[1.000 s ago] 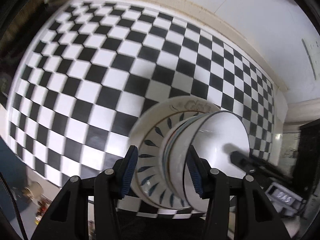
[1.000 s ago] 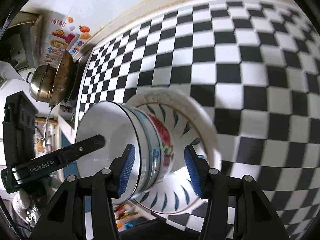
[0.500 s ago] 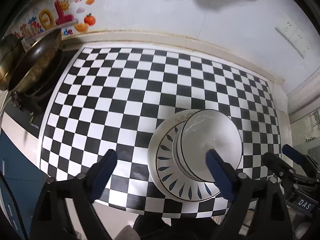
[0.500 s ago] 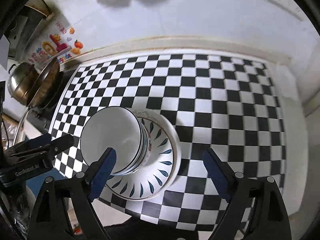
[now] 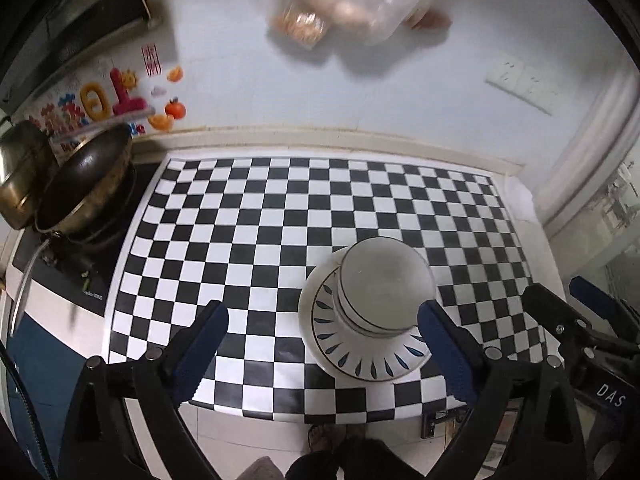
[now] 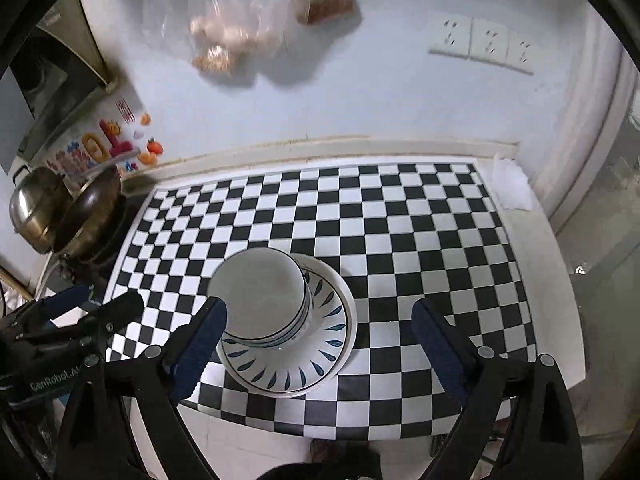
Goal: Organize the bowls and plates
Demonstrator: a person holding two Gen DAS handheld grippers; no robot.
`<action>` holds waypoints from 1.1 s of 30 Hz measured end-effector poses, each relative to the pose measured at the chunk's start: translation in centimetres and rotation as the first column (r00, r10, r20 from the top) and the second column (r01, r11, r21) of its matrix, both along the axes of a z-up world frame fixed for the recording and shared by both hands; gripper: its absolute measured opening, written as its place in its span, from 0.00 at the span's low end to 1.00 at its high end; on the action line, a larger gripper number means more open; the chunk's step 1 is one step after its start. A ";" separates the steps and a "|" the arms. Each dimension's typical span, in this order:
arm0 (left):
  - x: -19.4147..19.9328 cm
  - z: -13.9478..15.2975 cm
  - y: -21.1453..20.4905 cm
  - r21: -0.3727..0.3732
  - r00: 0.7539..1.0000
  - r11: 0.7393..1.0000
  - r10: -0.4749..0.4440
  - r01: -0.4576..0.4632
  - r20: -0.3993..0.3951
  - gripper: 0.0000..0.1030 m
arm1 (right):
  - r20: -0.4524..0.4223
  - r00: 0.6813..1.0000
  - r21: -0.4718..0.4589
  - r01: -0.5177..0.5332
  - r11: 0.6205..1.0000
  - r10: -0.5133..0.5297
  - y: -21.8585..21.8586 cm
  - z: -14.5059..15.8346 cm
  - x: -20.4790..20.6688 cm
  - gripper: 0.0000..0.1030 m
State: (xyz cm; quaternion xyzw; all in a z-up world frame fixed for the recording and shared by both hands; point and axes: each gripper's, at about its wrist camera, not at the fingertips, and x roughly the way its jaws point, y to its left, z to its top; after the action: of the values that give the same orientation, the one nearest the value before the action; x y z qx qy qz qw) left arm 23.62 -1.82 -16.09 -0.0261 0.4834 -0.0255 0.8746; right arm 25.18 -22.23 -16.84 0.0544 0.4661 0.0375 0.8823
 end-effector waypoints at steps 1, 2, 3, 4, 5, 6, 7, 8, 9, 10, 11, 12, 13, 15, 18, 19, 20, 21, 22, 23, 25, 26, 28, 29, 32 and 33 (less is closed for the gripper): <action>-0.7 0.7 -0.1 0.000 1.000 1.000 -0.001 0.001 0.014 0.94 | 0.015 1.000 -0.003 0.009 1.000 -0.009 0.0 0.8 -0.9 0.93; -1.3 1.3 -0.2 0.005 1.000 1.000 -0.002 0.002 0.028 0.94 | 0.026 1.000 -0.003 0.012 1.000 -0.012 -0.2 1.5 -1.8 0.93; -2.1 2.2 -0.3 0.019 0.999 1.000 -0.002 0.001 0.049 0.94 | 0.035 0.999 -0.002 0.018 1.000 -0.018 -0.3 2.2 -2.6 0.93; -2.9 2.9 -0.4 0.033 0.998 0.999 0.001 -0.003 0.068 0.94 | 0.045 0.999 -0.002 0.024 1.000 -0.024 -0.4 2.9 -3.5 0.93; -3.6 3.6 -0.5 0.040 0.997 0.999 0.002 -0.005 0.082 0.94 | 0.061 0.998 -0.002 0.031 1.000 -0.031 -0.5 3.9 -4.8 0.93; -4.7 4.3 -0.6 0.050 0.995 0.999 -0.001 -0.004 0.100 0.94 | 0.074 0.997 0.001 0.034 0.999 -0.034 -0.7 4.7 -5.8 0.93; -5.5 4.9 -0.8 0.057 0.993 0.998 -0.004 -0.003 0.114 0.94 | 0.089 0.995 0.004 0.036 0.999 -0.036 -0.7 5.6 -6.9 0.94; -6.4 5.5 -0.8 0.063 0.992 0.998 -0.003 -0.005 0.127 0.94 | 0.112 0.993 0.002 0.041 0.999 -0.041 -0.9 6.6 -8.3 0.94; -7.5 6.1 -0.9 0.066 0.991 0.998 -0.002 -0.007 0.134 0.94 | 0.127 0.991 0.000 0.045 0.999 -0.045 -1.0 7.2 -9.3 0.94; -8.3 6.5 -0.9 0.065 0.990 0.998 0.002 -0.011 0.140 0.94 | 0.141 0.989 0.001 0.046 0.999 -0.045 -1.2 7.9 -10.3 0.94; -9.6 7.1 -1.0 0.065 0.989 0.998 0.011 -0.021 0.148 0.94 | 0.155 0.987 0.004 0.045 0.999 -0.045 -1.4 8.8 -11.7 0.94; -10.3 7.4 -1.0 0.065 0.988 0.998 0.015 -0.025 0.153 0.94 | 0.163 0.986 0.005 0.042 0.999 -0.043 -1.5 9.3 -12.5 0.94; -11.3 7.8 -1.0 0.066 0.987 0.997 0.019 -0.029 0.158 0.94 | 0.176 0.984 0.003 0.037 0.999 -0.037 -1.6 10.0 -13.7 0.94; -13.2 8.6 -1.1 0.073 0.985 0.996 0.033 -0.046 0.172 0.94 | 0.191 0.981 -0.004 0.027 1.000 -0.026 -1.7 10.9 -15.5 0.94; -15.6 9.6 -1.3 0.076 0.982 0.995 0.048 -0.063 0.184 0.94 | 0.211 0.977 -0.011 0.009 1.000 -0.007 -1.8 12.1 -17.9 0.94; -16.4 9.9 -1.4 0.077 0.981 0.995 0.052 -0.067 0.189 0.94 | 0.217 0.976 -0.012 0.001 1.000 0.002 -1.8 12.5 -18.6 0.94; -17.0 10.2 -1.5 0.078 0.980 0.995 0.053 -0.069 0.193 0.94 | 0.223 0.975 -0.015 -0.008 1.000 0.011 -1.8 12.9 -19.4 0.94; -17.8 10.5 -1.6 0.080 0.978 0.994 0.057 -0.074 0.199 0.94 | 0.233 0.972 -0.019 -0.016 1.000 0.020 -1.7 13.4 -20.4 0.95; -18.5 10.7 -1.7 0.081 0.977 0.994 0.060 -0.078 0.205 0.94 | 0.241 0.970 -0.024 -0.020 1.000 0.025 -1.7 13.8 -21.2 0.95; -19.1 11.0 -1.7 0.081 0.976 0.994 0.062 -0.080 0.210 0.94 | 0.250 0.968 -0.033 -0.024 0.999 0.031 -1.6 14.1 -21.9 0.95; -20.1 11.4 -1.9 0.078 0.974 0.994 0.063 -0.082 0.216 0.94 | 0.264 0.964 -0.045 -0.031 0.999 0.042 -1.6 14.7 -23.3 0.95; -20.7 11.6 -2.0 0.077 0.973 0.993 0.066 -0.085 0.222 0.94 | 0.267 0.963 -0.046 -0.035 0.998 0.046 -1.6 15.0 -23.9 0.95; -21.5 11.9 -2.1 0.075 0.970 0.993 0.070 -0.090 0.232 0.94 | 0.269 0.962 -0.046 -0.044 0.998 0.055 -1.7 15.4 -24.7 0.95; -22.0 12.2 -2.2 0.071 0.969 0.993 0.073 -0.092 0.238 0.94 | 0.273 0.960 -0.050 -0.044 0.998 0.056 -1.7 15.6 -25.1 0.95; -23.0 12.7 -2.4 0.073 0.964 0.992 0.081 -0.103 0.255 0.94 | 0.285 0.956 -0.058 -0.049 0.997 0.064 -1.9 16.1 -26.2 0.95; -23.4 12.9 -2.5 0.074 0.962 0.991 0.084 -0.107 0.260 0.94 | 0.288 0.955 -0.059 -0.050 0.997 0.065 -2.0 16.2 -26.4 0.95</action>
State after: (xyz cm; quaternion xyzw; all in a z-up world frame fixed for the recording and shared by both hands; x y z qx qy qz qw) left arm 0.22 -4.32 -3.23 -0.0074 0.3653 0.0348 0.9302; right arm -1.23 -24.21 -0.66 0.0120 0.3339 0.0588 0.9407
